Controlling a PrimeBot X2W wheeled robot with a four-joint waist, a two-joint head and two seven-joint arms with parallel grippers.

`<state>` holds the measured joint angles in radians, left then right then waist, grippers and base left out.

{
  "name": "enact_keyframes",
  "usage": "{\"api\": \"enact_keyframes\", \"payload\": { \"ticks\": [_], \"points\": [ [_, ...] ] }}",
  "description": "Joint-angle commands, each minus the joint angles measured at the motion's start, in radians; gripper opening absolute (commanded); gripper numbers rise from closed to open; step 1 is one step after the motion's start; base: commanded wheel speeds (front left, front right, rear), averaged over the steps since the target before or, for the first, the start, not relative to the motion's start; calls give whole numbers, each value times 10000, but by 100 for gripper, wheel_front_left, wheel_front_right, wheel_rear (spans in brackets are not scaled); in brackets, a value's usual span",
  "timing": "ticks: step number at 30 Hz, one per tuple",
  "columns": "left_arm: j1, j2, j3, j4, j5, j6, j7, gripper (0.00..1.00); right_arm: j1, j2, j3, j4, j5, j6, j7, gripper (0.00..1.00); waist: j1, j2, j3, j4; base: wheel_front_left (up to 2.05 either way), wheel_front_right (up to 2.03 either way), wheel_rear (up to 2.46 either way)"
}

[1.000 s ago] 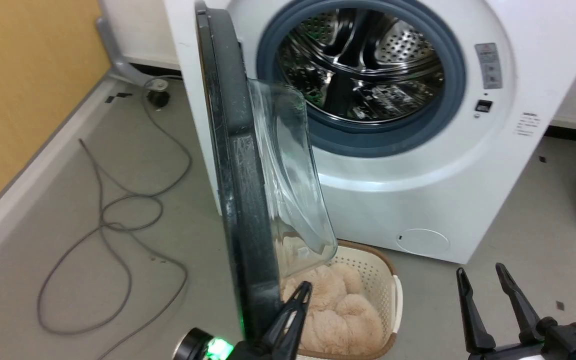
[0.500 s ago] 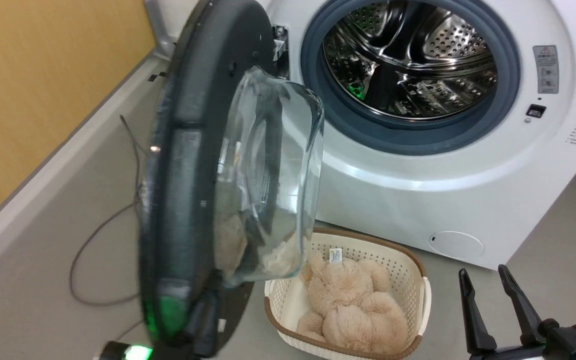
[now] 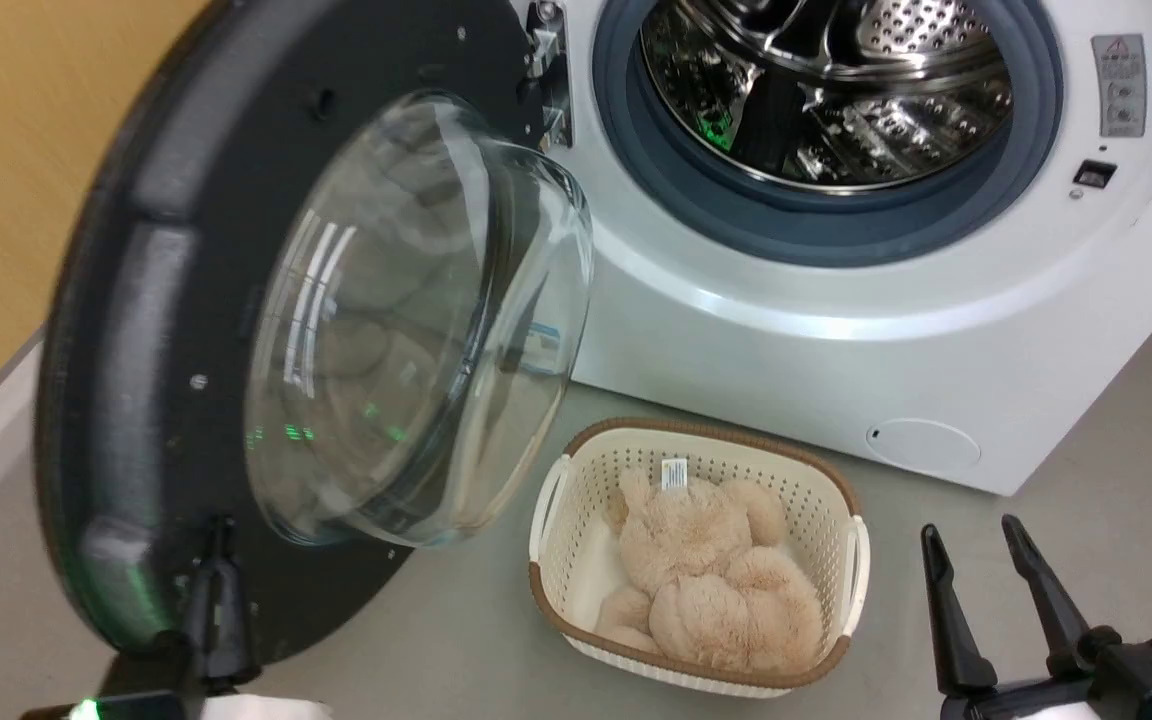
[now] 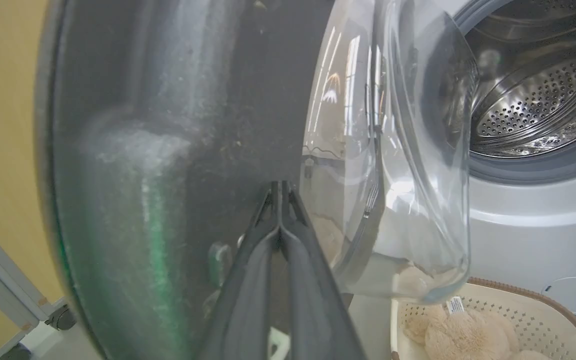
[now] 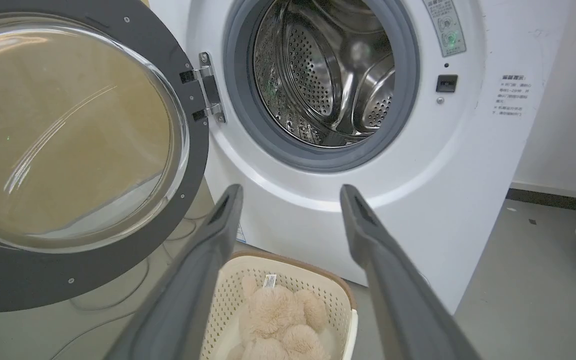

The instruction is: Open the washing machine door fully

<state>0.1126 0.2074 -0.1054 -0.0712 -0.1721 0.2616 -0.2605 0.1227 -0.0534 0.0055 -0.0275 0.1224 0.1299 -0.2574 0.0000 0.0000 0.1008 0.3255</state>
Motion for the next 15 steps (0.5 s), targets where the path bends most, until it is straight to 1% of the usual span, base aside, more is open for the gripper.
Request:
{"api": "enact_keyframes", "payload": {
  "ticks": [1,5,11,15],
  "points": [
    [-93,25,189,53,-72,56,-13,0,-176,32,-15,-59,-100,8,-44,100,0,0,124,-19,0,0,0],
    [-483,-81,860,302,-314,107,-13,0,-322,32,-89,-119,-220,8,-44,100,0,0,420,-36,0,0,0],
    [-1222,-290,1900,865,-481,11,-13,0,-563,32,-191,-204,-380,8,-44,100,0,0,838,-123,0,0,0],
    [-1654,-284,2684,1263,-522,-136,-13,0,-671,32,-274,-241,-488,8,-44,100,0,0,1062,-226,0,0,0]
  ]
}}
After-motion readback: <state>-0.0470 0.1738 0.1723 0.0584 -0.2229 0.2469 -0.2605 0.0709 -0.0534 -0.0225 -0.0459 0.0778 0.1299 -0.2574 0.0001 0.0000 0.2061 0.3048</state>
